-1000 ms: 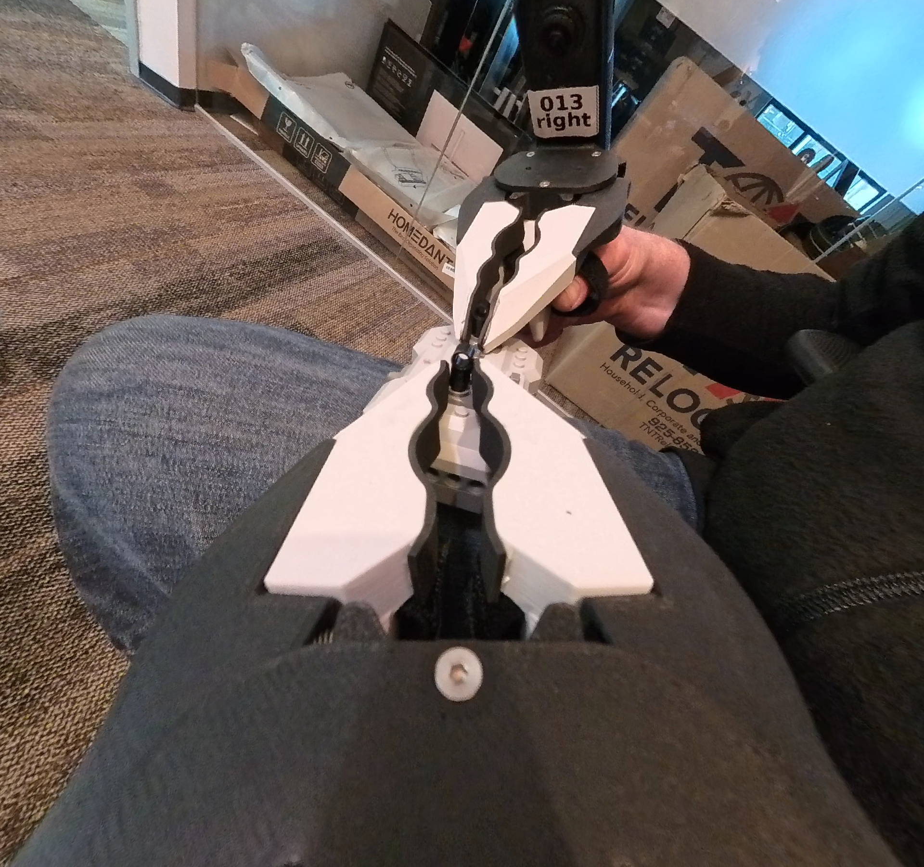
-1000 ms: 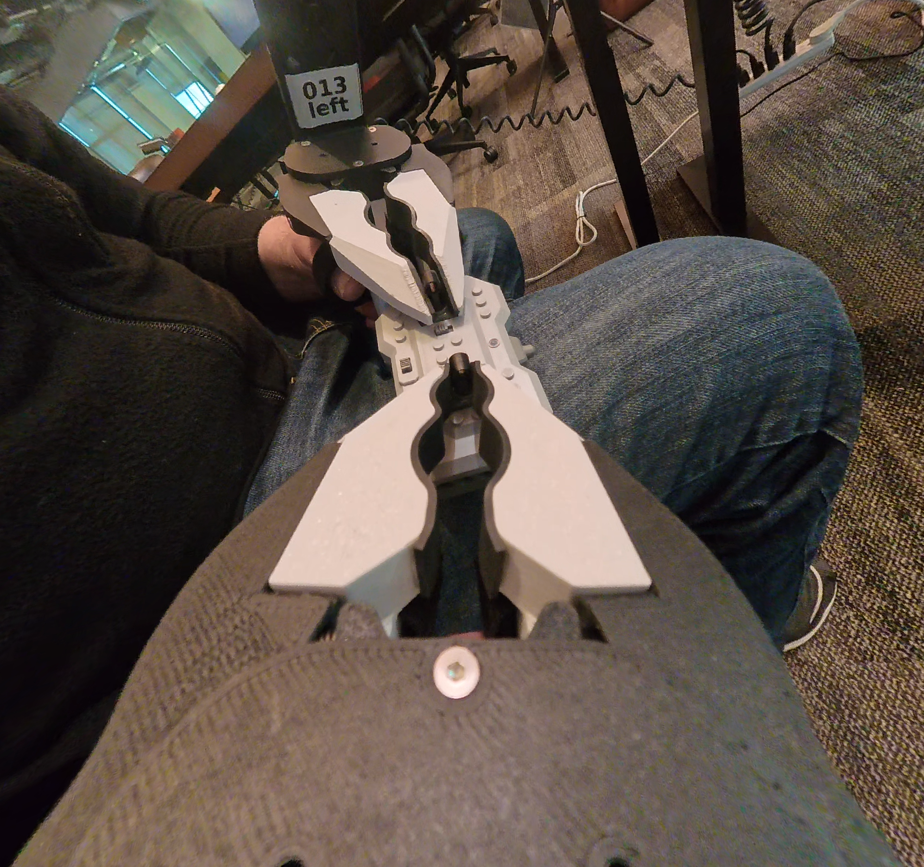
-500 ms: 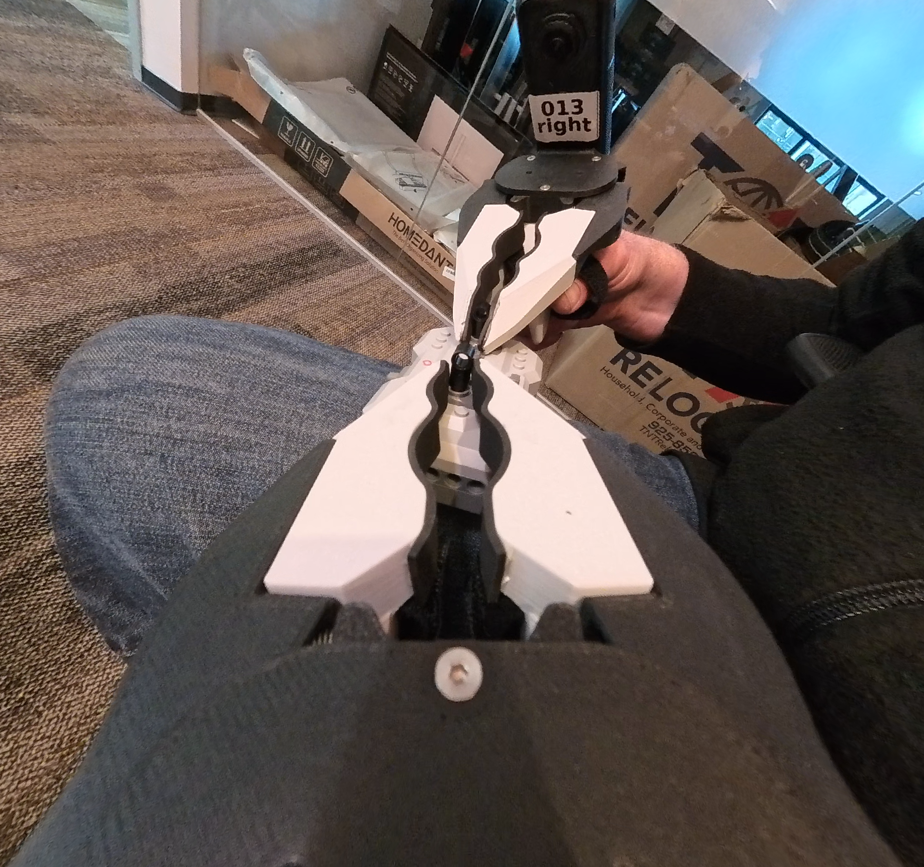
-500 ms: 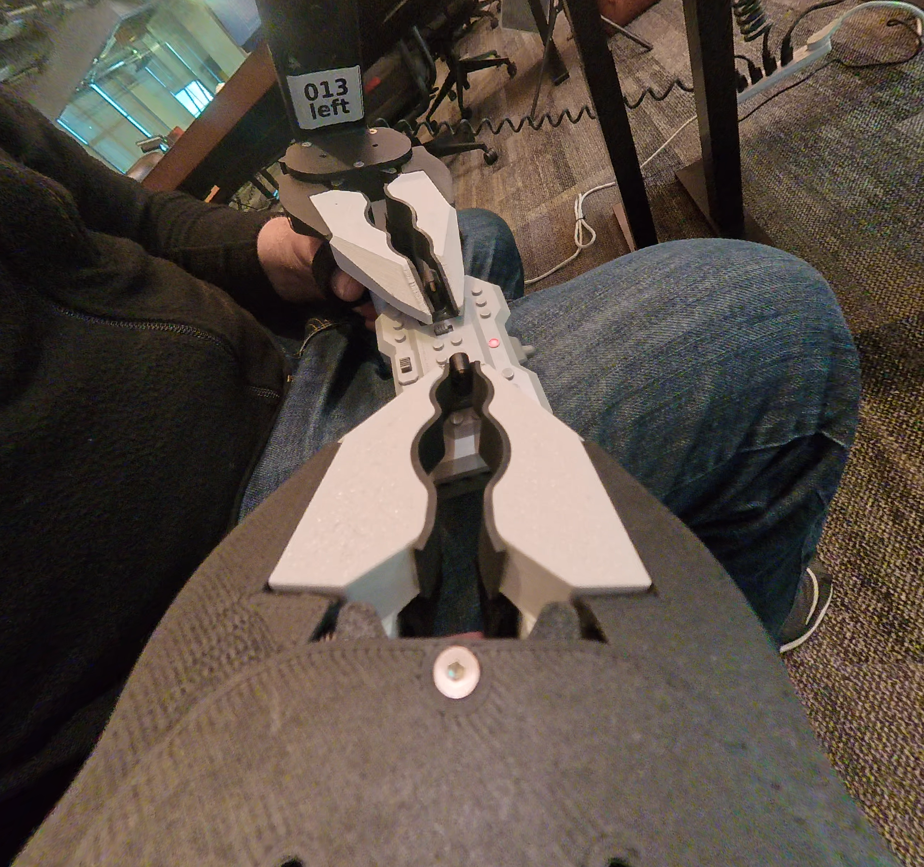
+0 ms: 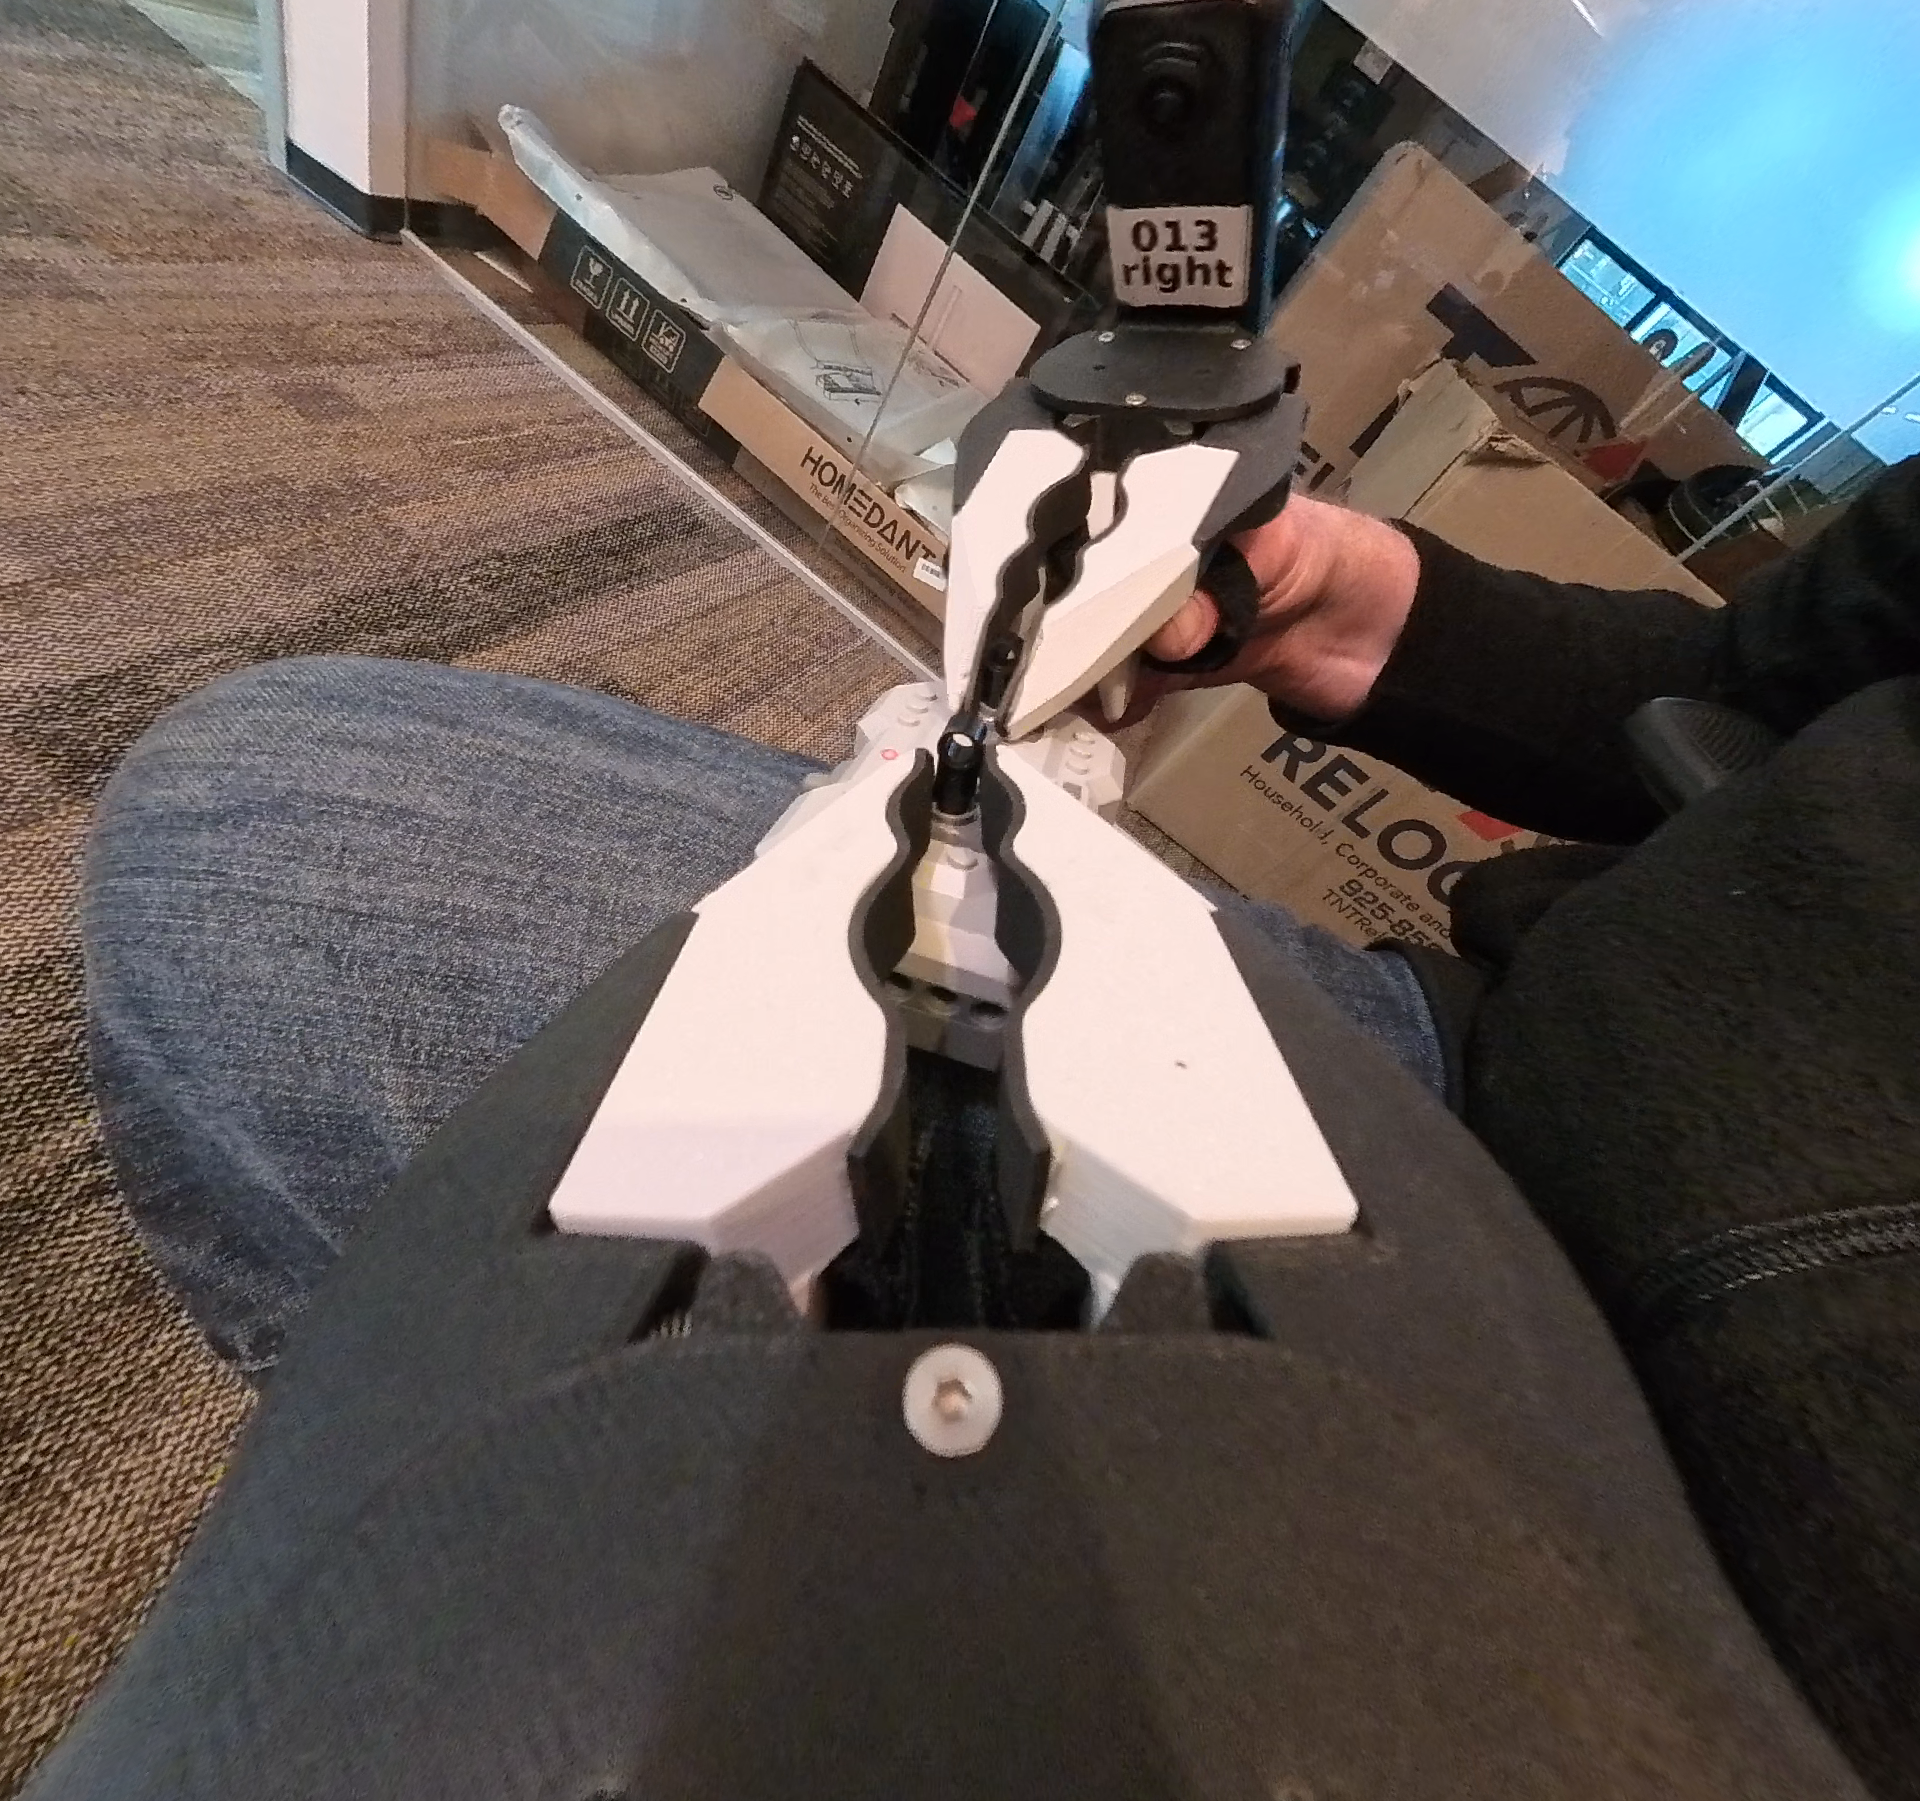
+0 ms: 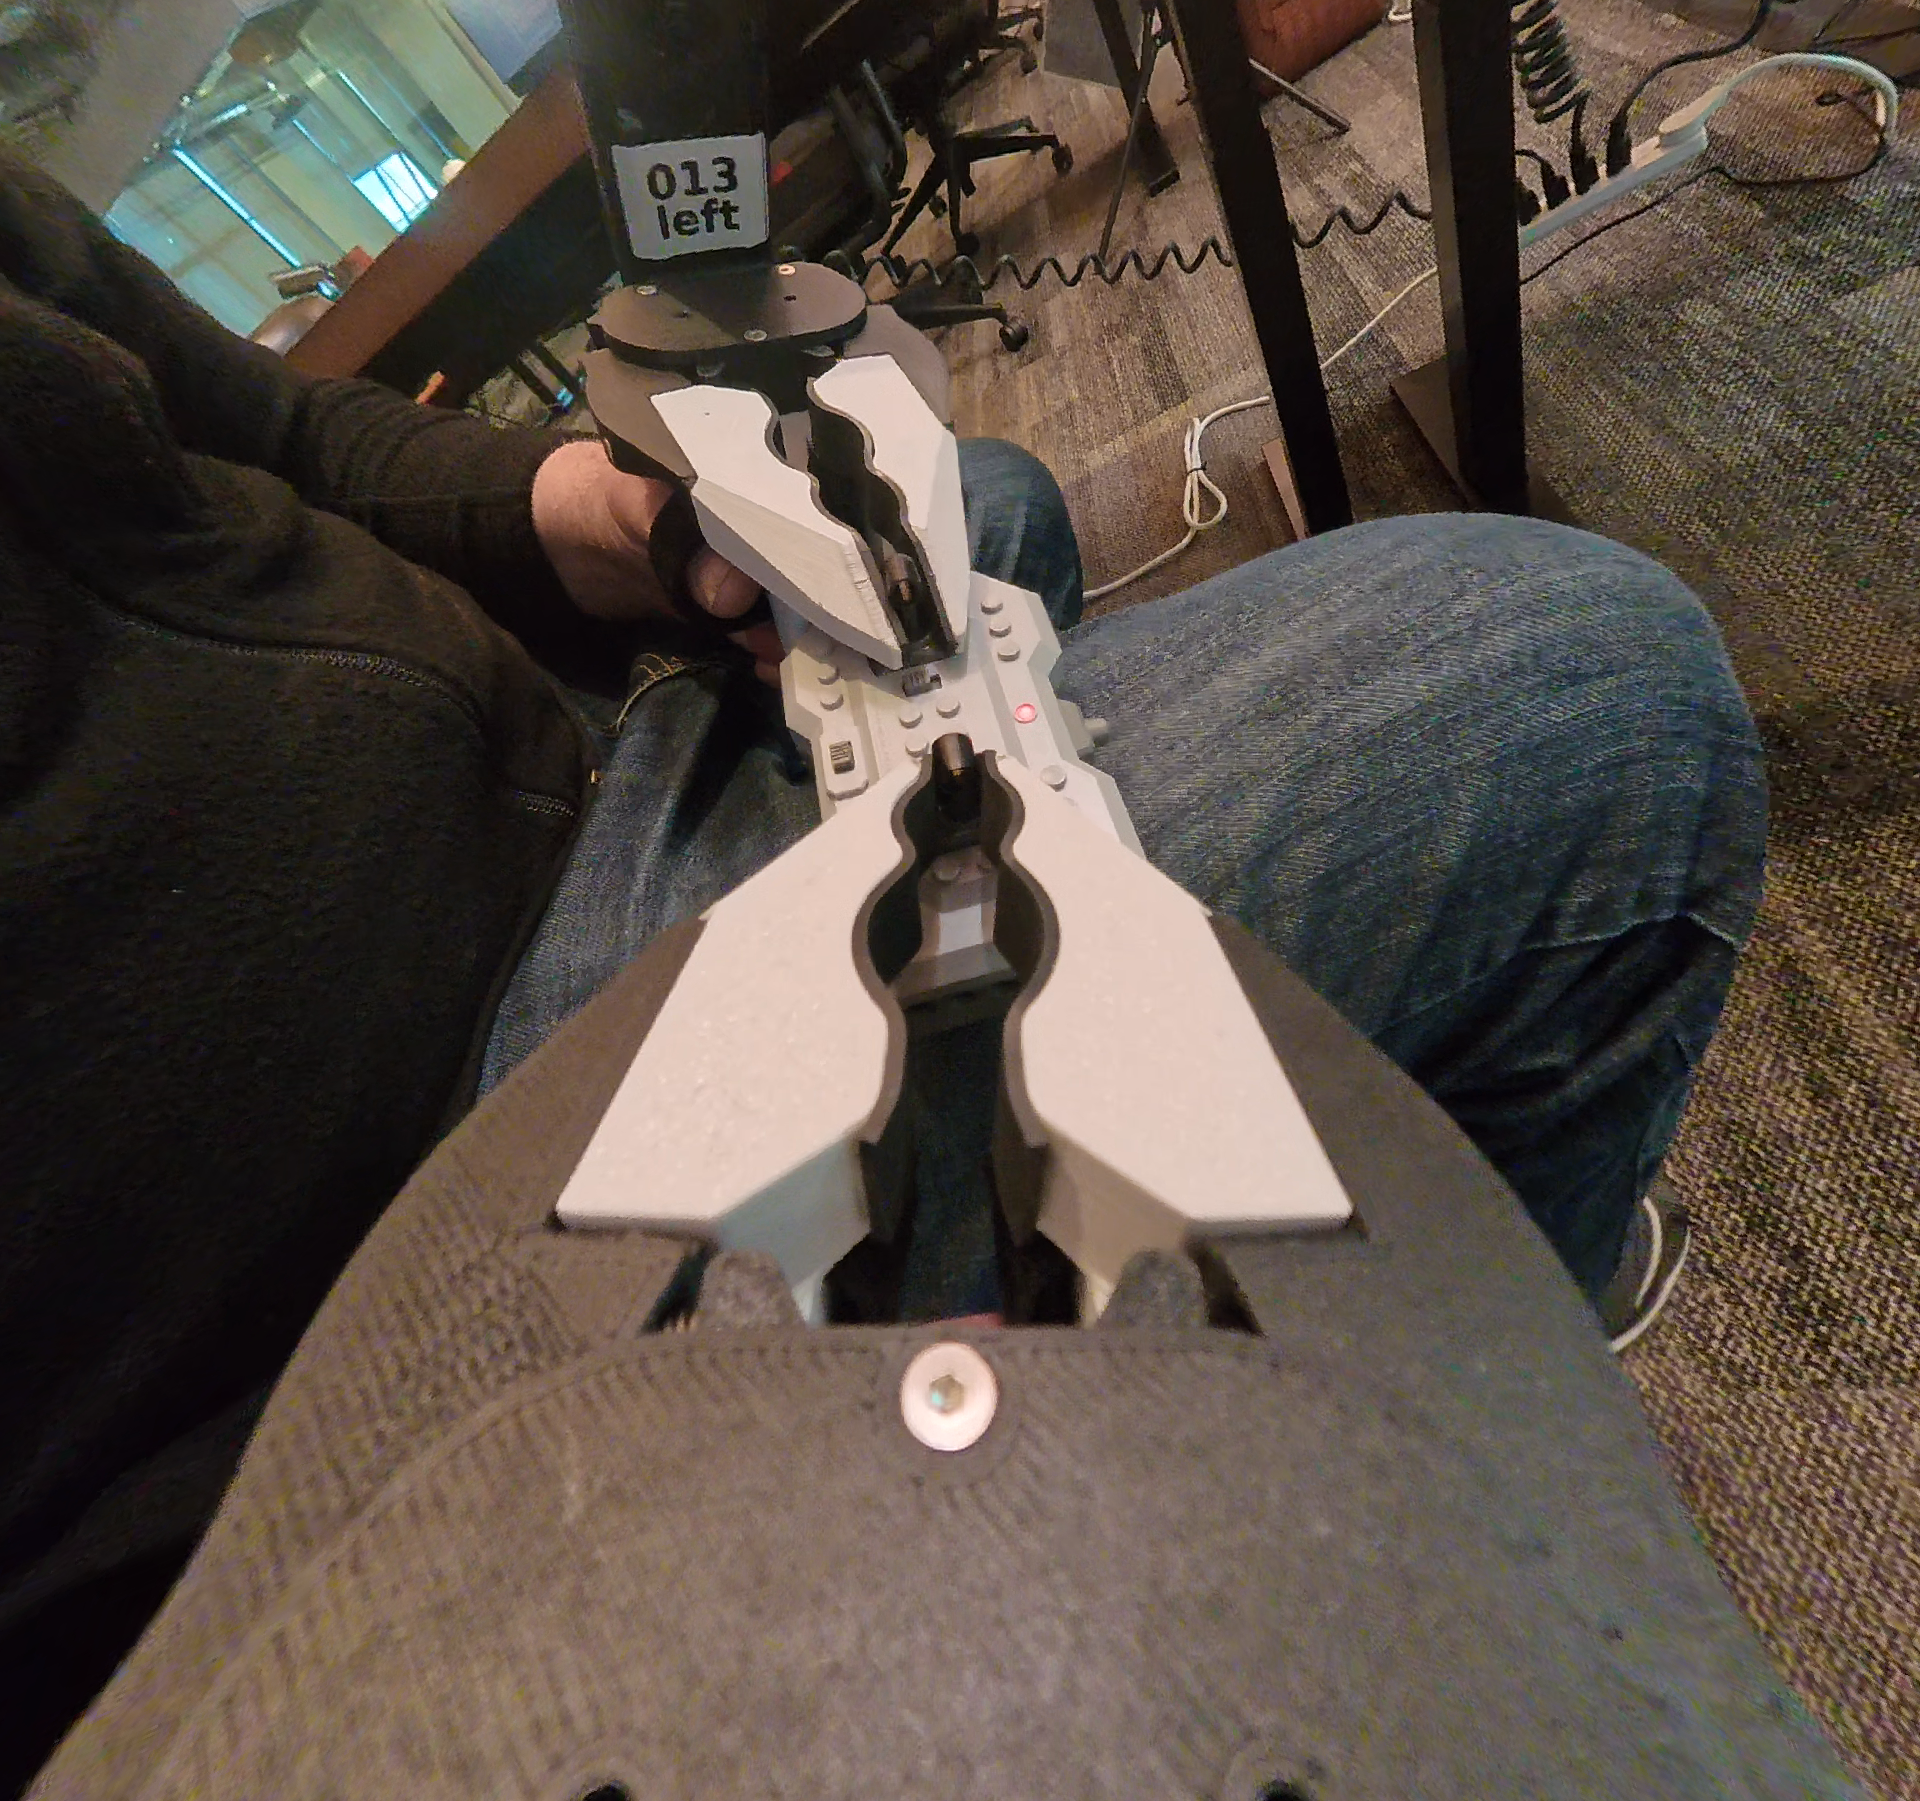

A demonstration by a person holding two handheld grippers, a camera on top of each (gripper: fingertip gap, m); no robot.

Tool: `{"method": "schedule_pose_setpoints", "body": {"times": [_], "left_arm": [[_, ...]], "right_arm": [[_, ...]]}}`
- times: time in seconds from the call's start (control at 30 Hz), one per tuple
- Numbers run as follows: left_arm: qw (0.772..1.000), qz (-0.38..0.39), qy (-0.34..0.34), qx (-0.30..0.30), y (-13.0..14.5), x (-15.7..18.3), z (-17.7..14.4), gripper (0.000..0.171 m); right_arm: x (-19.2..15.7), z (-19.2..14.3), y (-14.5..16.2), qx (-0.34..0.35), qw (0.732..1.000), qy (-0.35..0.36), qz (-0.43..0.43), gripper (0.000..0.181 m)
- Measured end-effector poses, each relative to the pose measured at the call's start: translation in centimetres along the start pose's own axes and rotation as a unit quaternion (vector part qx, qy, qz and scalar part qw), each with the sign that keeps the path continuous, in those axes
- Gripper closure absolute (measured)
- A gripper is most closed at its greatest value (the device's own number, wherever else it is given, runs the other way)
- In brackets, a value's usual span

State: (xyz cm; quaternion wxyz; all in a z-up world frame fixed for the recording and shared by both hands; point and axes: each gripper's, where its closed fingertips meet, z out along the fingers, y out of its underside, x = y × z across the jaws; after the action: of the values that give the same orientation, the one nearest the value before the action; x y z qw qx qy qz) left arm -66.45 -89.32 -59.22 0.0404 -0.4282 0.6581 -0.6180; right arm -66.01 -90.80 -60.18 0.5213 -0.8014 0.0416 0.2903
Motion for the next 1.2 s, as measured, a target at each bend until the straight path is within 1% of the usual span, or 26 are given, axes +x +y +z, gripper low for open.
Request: {"method": "schedule_pose_setpoints", "body": {"times": [0.07, 0.17, 0.33, 0.4, 0.6, 0.73, 1.2], "left_arm": [[1.0, 0.001, -0.001, 0.0, 0.01, 0.03, 0.01, 0.165], [1.0, -0.004, -0.006, -0.001, 0.03, -0.09, -0.03, 0.164], [1.0, -0.011, 0.005, 0.002, 0.15, 0.19, -0.12, 0.163], [1.0, -0.005, 0.009, -0.003, 0.25, 0.29, -0.2, 0.163], [1.0, -0.011, 0.009, 0.0, 0.22, 0.32, -0.23, 0.162], [1.0, -0.028, 0.003, 0.001, 0.1, -0.04, -0.06, 0.164], [0.999, -0.03, 0.012, 0.006, 0.0, 0.22, -0.03, 0.162]], "right_arm": [[-0.07, 0.0, -0.01, -0.001, 1.0, 0.003, -0.01, 0.176], [-0.44, 0.09, 0.13, -0.002, 0.998, 0.019, -0.066, 0.176], [-0.8, 0.13, 0.37, -0.007, 0.994, 0.032, -0.107, 0.176], [-0.93, 0.2, 0.43, -0.014, 0.99, 0.042, -0.136, 0.176], [-0.91, 0.2, 0.38, -0.012, 0.991, 0.038, -0.126, 0.176], [-0.56, 0.11, 0.25, -0.007, 0.998, 0.015, -0.062, 0.176], [-0.26, -0.08, 0.2, 0.012, 1.0, -0.004, -0.017, 0.176]]}}
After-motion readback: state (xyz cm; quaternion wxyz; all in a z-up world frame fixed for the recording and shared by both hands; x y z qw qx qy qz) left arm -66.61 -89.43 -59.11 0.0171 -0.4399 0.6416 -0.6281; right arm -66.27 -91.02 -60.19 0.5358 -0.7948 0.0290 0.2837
